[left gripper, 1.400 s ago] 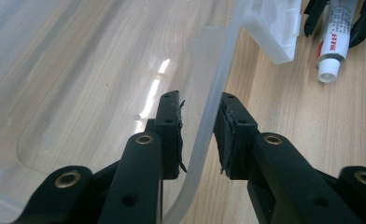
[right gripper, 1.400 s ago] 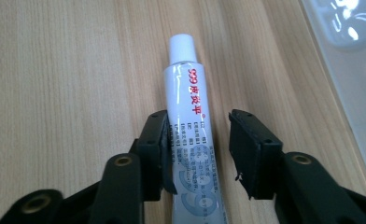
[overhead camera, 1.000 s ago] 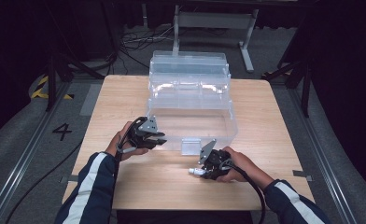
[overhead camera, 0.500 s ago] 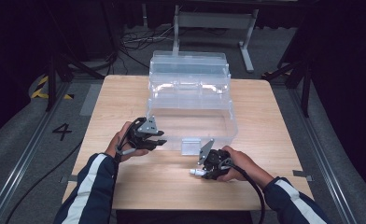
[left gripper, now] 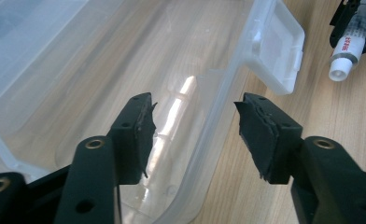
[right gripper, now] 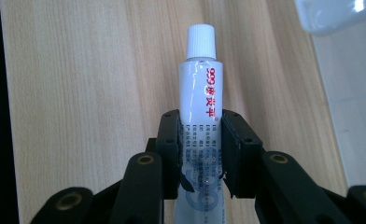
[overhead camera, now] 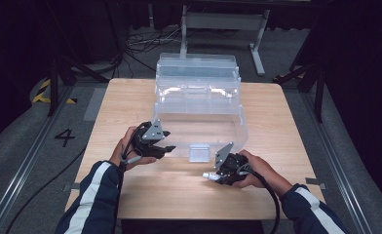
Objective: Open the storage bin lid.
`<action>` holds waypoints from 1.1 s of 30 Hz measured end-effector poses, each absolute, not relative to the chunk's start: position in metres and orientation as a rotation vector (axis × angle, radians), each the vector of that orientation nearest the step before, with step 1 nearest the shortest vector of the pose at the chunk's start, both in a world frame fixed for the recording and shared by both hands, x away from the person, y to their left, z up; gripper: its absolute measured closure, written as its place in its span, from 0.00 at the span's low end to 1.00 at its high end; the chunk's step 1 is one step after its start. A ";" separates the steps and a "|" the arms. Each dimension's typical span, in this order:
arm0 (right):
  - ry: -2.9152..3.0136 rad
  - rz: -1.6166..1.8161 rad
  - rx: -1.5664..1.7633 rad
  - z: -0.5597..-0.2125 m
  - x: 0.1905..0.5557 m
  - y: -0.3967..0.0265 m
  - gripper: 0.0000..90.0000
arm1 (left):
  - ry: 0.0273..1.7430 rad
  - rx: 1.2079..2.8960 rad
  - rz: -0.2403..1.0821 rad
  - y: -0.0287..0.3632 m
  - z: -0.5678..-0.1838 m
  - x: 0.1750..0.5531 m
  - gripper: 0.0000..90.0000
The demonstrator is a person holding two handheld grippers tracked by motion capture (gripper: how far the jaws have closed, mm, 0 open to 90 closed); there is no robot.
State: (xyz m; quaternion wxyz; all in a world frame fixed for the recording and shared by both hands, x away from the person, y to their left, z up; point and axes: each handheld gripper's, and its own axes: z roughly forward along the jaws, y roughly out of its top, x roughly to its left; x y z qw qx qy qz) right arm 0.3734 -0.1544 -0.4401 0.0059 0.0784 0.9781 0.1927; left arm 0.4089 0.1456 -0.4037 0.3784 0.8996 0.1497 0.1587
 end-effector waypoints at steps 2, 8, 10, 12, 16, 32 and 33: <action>3.050 0.617 0.256 -0.438 0.374 -0.158 0.78 | 0.392 2.284 0.410 0.146 -0.402 0.407 0.47; 3.028 0.643 0.288 -0.433 0.376 -0.167 0.78 | 0.423 2.245 0.454 0.152 -0.395 0.401 0.36; 3.019 0.645 0.298 -0.432 0.376 -0.171 0.78 | 0.432 2.229 0.459 0.154 -0.393 0.400 0.32; 3.015 0.647 0.297 -0.431 0.378 -0.176 0.78 | 0.447 2.219 0.474 0.155 -0.392 0.398 0.30; 2.997 0.670 0.328 -0.427 0.380 -0.183 0.78 | 0.461 2.210 0.506 0.160 -0.389 0.393 0.27; 2.968 0.718 0.340 -0.413 0.378 -0.201 0.78 | 0.553 2.210 0.571 0.194 -0.393 0.377 0.24; 2.968 0.718 0.340 -0.413 0.378 -0.201 0.78 | 0.553 2.210 0.571 0.194 -0.393 0.377 0.24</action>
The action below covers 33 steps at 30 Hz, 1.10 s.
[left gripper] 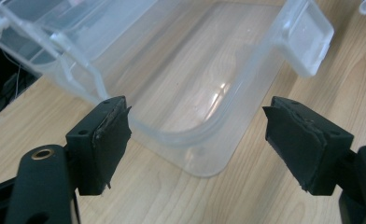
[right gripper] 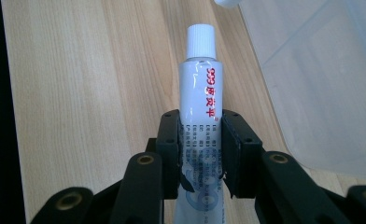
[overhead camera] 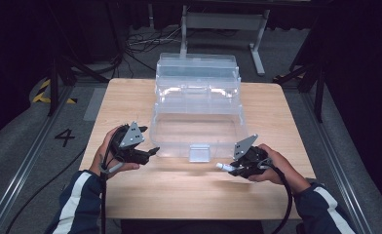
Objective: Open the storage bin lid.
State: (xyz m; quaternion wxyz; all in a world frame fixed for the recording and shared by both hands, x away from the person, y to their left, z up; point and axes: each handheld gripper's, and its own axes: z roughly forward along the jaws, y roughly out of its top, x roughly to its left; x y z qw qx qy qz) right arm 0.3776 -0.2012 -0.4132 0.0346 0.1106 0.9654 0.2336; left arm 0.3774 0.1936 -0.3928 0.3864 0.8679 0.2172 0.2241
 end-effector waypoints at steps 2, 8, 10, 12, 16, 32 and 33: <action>2.962 0.719 0.337 -0.411 0.377 -0.203 0.78 | 0.572 2.229 0.565 0.199 -0.400 0.376 0.24; 2.949 0.739 0.332 -0.407 0.376 -0.206 0.78 | 0.624 2.287 0.533 0.210 -0.421 0.375 0.24; 2.946 0.742 0.331 -0.405 0.376 -0.207 0.78 | 0.646 2.305 0.518 0.214 -0.430 0.376 0.24; 2.944 0.747 0.332 -0.404 0.375 -0.208 0.78 | 0.659 2.322 0.497 0.216 -0.438 0.376 0.24; 2.939 0.754 0.329 -0.402 0.374 -0.209 0.78 | 0.675 2.350 0.470 0.219 -0.450 0.375 0.24; 2.869 0.827 0.318 -0.375 0.368 -0.222 0.78 | 0.779 2.335 0.302 0.246 -0.486 0.354 0.21; 2.861 0.829 0.315 -0.374 0.368 -0.222 0.78 | 0.786 2.328 0.297 0.248 -0.486 0.354 0.21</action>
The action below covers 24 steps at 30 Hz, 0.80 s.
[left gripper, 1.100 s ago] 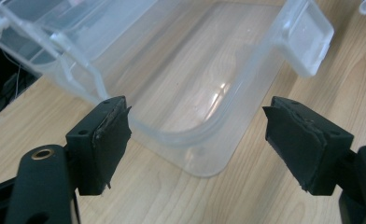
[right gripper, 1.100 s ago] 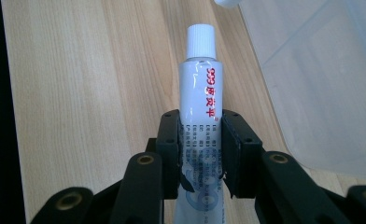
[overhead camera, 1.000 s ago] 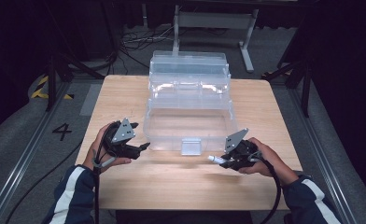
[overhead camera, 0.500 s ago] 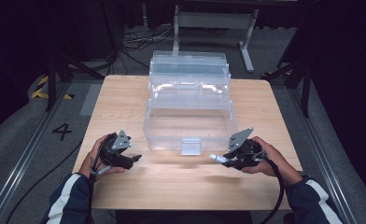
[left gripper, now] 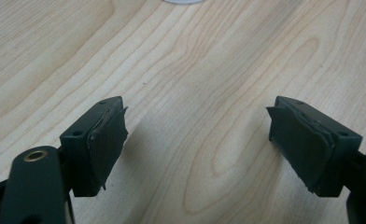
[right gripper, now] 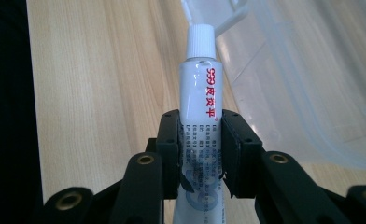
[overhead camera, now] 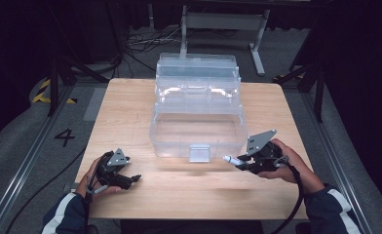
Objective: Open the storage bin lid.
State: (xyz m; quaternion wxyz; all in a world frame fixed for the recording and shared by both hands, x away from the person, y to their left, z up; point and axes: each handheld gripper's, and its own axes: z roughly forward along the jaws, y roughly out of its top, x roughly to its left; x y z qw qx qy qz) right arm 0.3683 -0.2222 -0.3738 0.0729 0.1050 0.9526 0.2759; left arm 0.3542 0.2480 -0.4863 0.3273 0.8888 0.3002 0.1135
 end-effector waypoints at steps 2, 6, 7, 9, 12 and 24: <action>2.850 0.841 0.320 -0.369 0.369 -0.224 0.78 | 0.802 2.312 0.283 0.250 -0.488 0.355 0.20; 2.822 0.853 0.330 -0.362 0.371 -0.226 0.78 | 0.807 2.278 0.275 0.250 -0.492 0.355 0.16; 2.816 0.856 0.328 -0.359 0.371 -0.227 0.78 | 0.807 2.278 0.275 0.250 -0.492 0.355 0.16; 2.804 0.857 0.323 -0.354 0.372 -0.227 0.78 | 0.802 2.273 0.274 0.251 -0.492 0.355 0.16; 2.793 0.854 0.317 -0.350 0.374 -0.228 0.78 | 0.803 2.273 0.274 0.251 -0.492 0.355 0.16; 2.754 0.805 0.286 -0.312 0.397 -0.216 0.78 | 0.804 2.273 0.274 0.251 -0.492 0.355 0.16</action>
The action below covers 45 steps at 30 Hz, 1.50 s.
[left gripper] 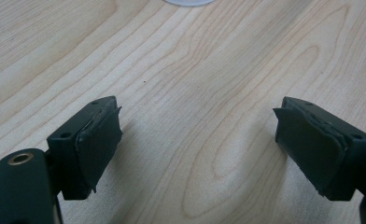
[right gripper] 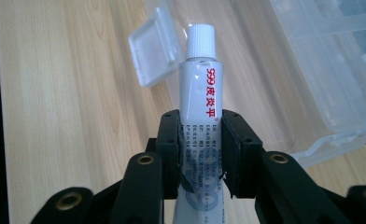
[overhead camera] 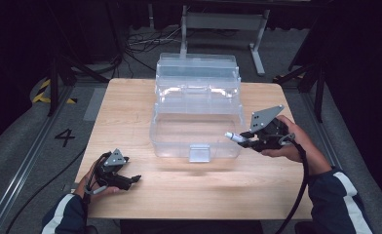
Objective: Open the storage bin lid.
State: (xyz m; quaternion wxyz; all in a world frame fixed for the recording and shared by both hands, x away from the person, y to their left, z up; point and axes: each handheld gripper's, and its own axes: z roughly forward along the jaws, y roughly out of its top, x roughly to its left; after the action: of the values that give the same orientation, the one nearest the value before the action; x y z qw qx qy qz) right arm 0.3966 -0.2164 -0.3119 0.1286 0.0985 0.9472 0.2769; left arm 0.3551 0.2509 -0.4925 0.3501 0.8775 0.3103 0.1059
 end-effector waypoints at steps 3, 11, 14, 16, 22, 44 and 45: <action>2.756 0.789 0.275 -0.307 0.402 -0.211 0.78 | 0.808 2.271 0.277 0.251 -0.492 0.355 0.16; 2.784 0.746 0.255 -0.300 0.419 -0.192 0.78 | 0.814 2.268 0.276 0.251 -0.493 0.354 0.16; 2.790 0.715 0.238 -0.298 0.425 -0.184 0.78 | 0.814 2.268 0.275 0.251 -0.493 0.354 0.16; 2.792 0.692 0.228 -0.299 0.430 -0.176 0.78 | 0.814 2.268 0.275 0.251 -0.493 0.354 0.16; 2.820 0.655 0.211 -0.303 0.438 -0.163 0.78 | 0.814 2.268 0.275 0.251 -0.493 0.354 0.16; 2.905 0.507 0.218 -0.342 0.479 -0.132 0.78 | 0.811 2.270 0.280 0.251 -0.493 0.355 0.16; 2.913 0.495 0.217 -0.344 0.480 -0.131 0.78 | 0.814 2.267 0.276 0.251 -0.493 0.354 0.16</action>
State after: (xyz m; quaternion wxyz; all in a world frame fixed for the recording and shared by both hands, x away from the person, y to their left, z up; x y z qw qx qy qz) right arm 0.4803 -0.1314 -0.3444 0.0894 0.0731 0.9792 0.1665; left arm 0.3544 0.2507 -0.4927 0.3509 0.8756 0.3143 0.1064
